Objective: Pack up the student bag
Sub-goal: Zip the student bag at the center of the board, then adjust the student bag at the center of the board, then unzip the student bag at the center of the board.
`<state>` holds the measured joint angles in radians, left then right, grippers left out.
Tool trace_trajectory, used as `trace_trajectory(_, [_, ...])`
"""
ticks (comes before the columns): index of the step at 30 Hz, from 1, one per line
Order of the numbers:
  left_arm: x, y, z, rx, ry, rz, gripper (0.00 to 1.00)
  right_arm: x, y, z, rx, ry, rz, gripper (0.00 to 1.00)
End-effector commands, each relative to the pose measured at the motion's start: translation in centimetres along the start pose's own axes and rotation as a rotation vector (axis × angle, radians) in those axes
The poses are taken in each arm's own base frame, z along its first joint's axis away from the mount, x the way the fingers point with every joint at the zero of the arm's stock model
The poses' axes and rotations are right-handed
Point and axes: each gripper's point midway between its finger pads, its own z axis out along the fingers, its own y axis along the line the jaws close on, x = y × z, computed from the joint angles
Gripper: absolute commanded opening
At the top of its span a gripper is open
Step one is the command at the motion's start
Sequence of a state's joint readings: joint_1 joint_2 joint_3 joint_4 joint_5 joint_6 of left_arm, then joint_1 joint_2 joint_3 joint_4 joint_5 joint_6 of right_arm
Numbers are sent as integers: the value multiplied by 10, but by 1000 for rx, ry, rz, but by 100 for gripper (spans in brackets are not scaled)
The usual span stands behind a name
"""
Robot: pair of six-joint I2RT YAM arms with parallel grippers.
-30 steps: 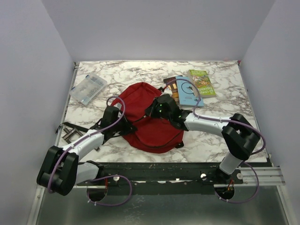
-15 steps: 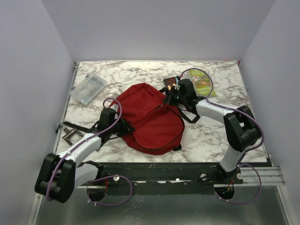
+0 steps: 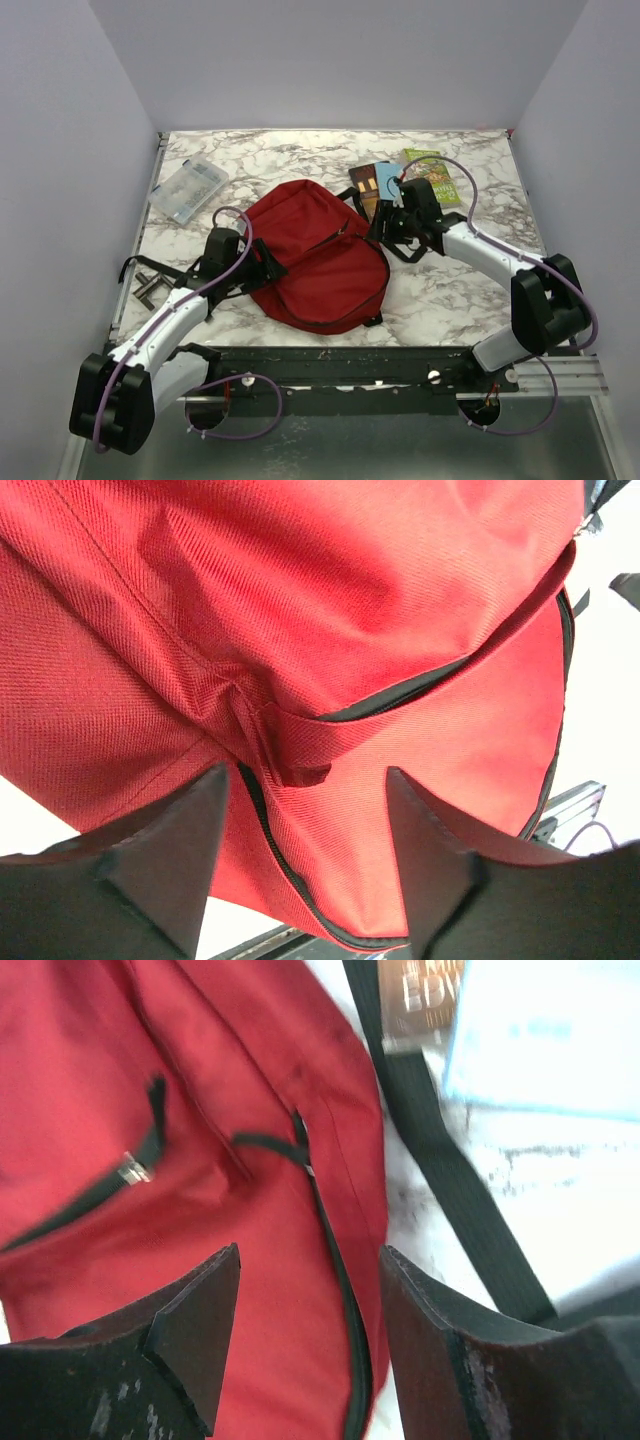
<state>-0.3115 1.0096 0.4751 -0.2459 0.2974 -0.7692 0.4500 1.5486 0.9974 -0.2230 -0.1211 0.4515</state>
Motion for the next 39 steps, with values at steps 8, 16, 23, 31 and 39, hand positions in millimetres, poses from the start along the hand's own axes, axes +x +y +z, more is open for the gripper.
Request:
trace_trajectory(8, [-24, -44, -23, 113, -27, 83, 79, 120, 3, -6, -162, 217, 179, 36])
trace_trajectory(16, [-21, -85, -29, 212, 50, 149, 77, 156, 19, -3, -119, 249, 146, 41])
trace_trajectory(23, [-12, -101, -34, 211, 51, 211, 77, 87, 0, -16, 75, 80, -99, 57])
trace_trajectory(31, [8, -103, -27, 228, 114, 210, 85, 44, 52, -1, -256, -167, -598, 55])
trace_trajectory(39, [16, -102, -30, 249, 138, 221, 87, 50, 68, 20, -414, -234, -943, 54])
